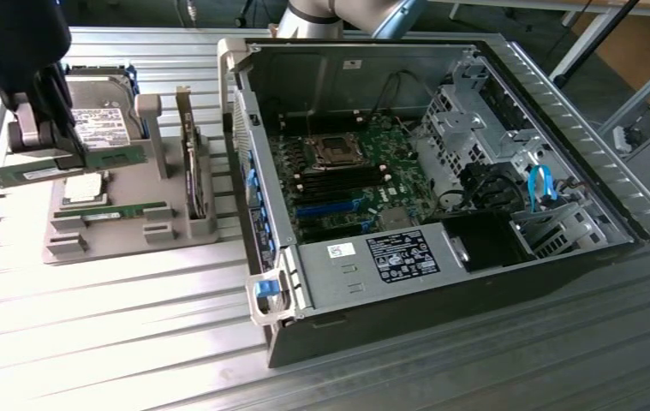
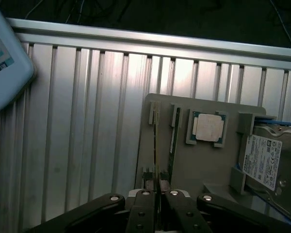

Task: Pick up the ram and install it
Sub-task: 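Pick up the ram and move it above insertion slot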

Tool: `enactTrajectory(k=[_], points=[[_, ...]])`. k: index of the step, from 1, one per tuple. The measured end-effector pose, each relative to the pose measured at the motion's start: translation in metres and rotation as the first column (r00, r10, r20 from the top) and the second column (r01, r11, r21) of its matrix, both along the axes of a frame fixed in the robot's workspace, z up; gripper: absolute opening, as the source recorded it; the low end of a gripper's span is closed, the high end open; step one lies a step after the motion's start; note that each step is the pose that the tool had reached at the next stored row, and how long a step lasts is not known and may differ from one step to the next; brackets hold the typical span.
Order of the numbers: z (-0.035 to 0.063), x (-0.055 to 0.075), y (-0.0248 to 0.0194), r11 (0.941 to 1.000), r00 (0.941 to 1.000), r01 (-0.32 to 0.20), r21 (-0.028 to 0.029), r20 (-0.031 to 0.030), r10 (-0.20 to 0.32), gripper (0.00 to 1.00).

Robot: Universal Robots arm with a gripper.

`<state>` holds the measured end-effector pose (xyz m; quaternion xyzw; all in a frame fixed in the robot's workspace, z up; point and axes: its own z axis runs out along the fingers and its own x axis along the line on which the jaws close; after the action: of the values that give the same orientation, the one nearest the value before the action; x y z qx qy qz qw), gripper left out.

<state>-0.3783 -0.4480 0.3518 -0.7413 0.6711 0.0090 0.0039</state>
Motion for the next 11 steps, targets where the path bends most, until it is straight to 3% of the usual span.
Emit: enactTrajectory(k=[11], points=[[0.0135, 0.000, 0.0000, 1.0000, 1.0000, 0.000, 0.0000, 0.0000, 0.000, 0.13]])
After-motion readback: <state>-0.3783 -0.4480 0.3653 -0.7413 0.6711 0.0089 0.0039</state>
